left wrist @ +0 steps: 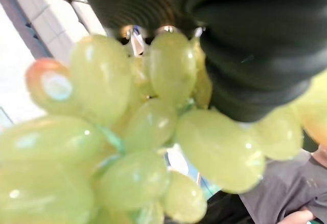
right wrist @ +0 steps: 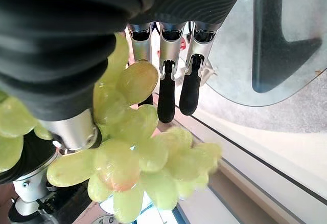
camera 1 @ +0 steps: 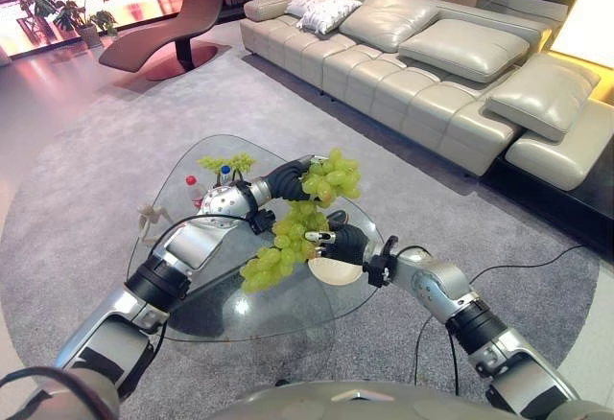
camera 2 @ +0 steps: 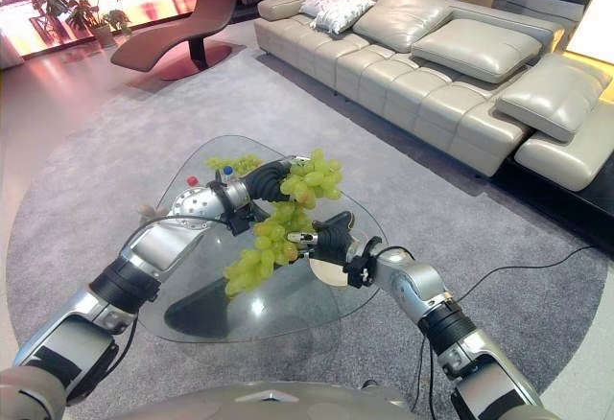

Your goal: Pick up fruits into the plate

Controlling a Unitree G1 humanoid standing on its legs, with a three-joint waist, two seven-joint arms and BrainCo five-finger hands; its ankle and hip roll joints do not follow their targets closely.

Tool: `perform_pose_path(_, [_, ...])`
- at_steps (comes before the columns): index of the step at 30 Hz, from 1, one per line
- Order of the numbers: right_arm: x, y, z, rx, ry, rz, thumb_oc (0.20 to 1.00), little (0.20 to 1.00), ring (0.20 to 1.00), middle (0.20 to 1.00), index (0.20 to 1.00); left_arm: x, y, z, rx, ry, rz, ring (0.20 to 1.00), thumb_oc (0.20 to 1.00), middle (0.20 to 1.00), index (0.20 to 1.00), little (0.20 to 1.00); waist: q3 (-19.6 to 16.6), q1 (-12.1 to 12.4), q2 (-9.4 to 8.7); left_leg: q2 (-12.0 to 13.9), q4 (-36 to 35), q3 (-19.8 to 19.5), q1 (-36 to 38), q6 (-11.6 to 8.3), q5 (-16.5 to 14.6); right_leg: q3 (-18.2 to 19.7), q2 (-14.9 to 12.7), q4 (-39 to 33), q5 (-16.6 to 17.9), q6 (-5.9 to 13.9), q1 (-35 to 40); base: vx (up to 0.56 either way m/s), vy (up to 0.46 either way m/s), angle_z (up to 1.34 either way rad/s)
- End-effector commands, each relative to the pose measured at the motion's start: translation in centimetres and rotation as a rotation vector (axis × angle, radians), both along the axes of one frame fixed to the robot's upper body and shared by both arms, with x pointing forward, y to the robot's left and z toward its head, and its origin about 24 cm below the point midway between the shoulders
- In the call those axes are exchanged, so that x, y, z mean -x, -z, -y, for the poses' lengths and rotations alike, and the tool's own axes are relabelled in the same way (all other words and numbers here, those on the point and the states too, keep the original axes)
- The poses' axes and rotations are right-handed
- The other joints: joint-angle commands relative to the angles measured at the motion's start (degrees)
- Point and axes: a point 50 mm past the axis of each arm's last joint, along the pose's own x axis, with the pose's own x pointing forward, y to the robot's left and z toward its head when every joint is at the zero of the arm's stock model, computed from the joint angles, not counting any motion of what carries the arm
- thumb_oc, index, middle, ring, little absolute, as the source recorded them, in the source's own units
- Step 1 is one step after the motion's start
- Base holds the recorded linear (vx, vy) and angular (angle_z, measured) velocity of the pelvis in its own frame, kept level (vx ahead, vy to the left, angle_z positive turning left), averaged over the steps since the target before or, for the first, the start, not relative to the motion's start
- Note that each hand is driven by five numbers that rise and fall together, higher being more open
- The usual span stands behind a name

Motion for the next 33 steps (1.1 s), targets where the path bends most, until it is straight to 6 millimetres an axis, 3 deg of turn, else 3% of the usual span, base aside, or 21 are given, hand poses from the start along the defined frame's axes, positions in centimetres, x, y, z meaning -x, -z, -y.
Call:
perform_pose_path(1, [-1.5,-3.6,-2.9,-0.157,-0.044,0.109,1.0,1.0,1.0,1.0,1.0,-1.0,-4.6,2.1,0.083,0.071,0.134,0.2,0.2,0.2,0.2,0.2,-0.6,1.74,-2.1,-3.97,0.75,4.43,2.04,2.38,-8.76,1.54,-1.8,1.11,-5.08,2.81,2.02,0.0,0.0,0.0])
perform_pose_path(20, [-1.7,-5.6,-3.6,-0.187,-0.04,0.119,1.0,1.0,1.0,1.0,1.0,-0.8,-4.5,2.2,0.136,0.067,0.097,0.2,0.2,0.2,0.2,0.2,-0.35,1.99,-2.27,-3.84,0.73,4.2,2.13,2.43,-8.78,1.52,-1.55,1.08,-5.25,2.57,2.16,0.0,0.0,0.0])
perform_pose_path(33, [-1.8,-7.1,-5.2,-0.178,-0.037,0.128,1.0,1.0,1.0,1.0,1.0,-0.4,-4.4,3.4,0.151,0.082,0.077,0.2,0.2,0.2,0.2,0.2,-0.05,2.3,-2.51,-3.84,0.85,3.77,2.19,2.61,-8.95,1.75,-1.39,1.26,-5.42,2.4,2.18,0.0,0.0,0.0])
